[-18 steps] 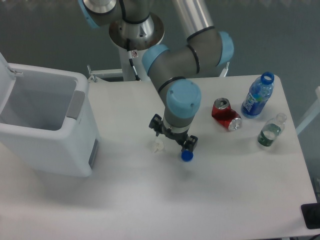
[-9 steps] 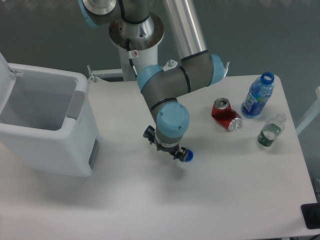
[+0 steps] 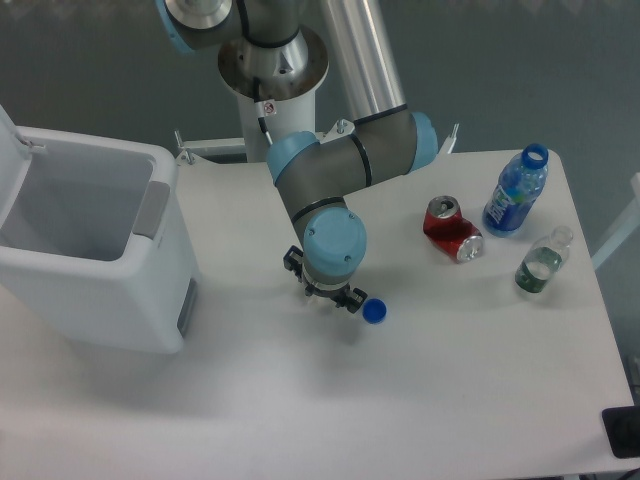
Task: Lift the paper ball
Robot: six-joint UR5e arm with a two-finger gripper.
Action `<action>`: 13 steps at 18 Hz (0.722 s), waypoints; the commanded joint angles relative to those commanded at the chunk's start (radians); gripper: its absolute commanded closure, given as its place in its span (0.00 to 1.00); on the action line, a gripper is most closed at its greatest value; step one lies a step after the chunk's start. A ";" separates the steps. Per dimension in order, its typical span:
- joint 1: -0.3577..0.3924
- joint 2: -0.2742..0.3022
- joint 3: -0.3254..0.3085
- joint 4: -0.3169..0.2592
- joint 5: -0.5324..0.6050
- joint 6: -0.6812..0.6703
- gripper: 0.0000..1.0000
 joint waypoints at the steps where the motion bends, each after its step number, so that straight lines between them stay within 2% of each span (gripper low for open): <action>1: 0.002 0.000 0.002 0.000 0.000 -0.002 0.66; 3: 0.000 0.002 0.002 0.000 0.000 -0.005 0.81; 8: 0.002 0.002 0.005 0.002 -0.002 -0.043 1.00; 13: 0.014 0.015 0.035 -0.003 -0.008 -0.052 1.00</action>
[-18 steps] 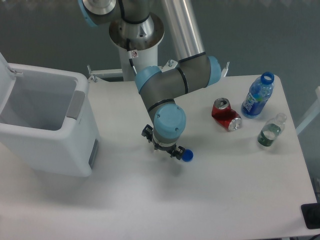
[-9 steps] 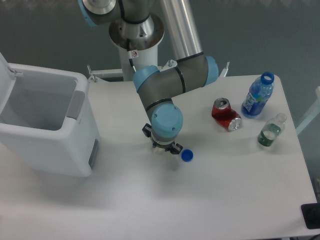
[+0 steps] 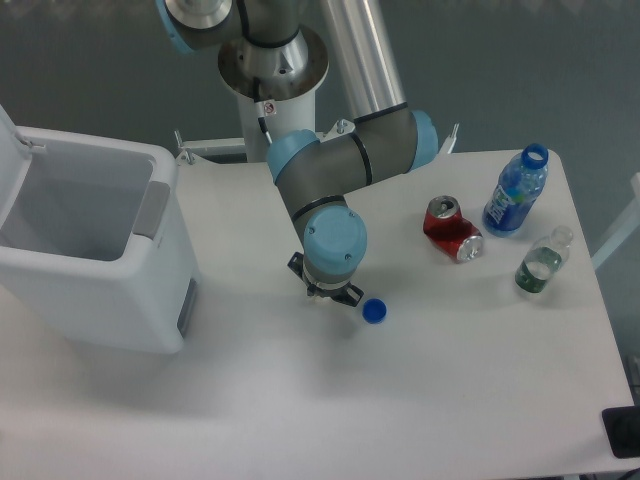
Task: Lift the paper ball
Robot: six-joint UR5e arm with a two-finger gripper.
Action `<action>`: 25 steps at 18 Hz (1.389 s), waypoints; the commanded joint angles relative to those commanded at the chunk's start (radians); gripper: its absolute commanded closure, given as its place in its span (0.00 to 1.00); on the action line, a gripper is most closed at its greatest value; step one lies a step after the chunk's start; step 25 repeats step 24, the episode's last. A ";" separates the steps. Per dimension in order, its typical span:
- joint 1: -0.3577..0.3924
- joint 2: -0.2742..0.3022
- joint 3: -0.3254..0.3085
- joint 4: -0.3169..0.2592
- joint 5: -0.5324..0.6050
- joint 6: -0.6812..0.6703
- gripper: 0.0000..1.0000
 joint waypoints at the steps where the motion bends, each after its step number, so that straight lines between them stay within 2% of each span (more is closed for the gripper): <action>1: 0.009 0.003 0.015 -0.002 -0.002 0.002 1.00; 5: 0.040 0.023 0.112 -0.018 0.005 0.012 1.00; 8: 0.057 0.020 0.193 -0.060 0.000 0.020 1.00; 9: 0.061 0.018 0.221 -0.090 0.009 0.059 1.00; 11: 0.075 0.017 0.290 -0.199 0.012 0.176 1.00; 12: 0.078 0.017 0.317 -0.233 0.012 0.201 1.00; 16: 0.098 0.025 0.354 -0.241 0.005 0.204 1.00; 25: 0.130 0.064 0.362 -0.242 -0.012 0.232 1.00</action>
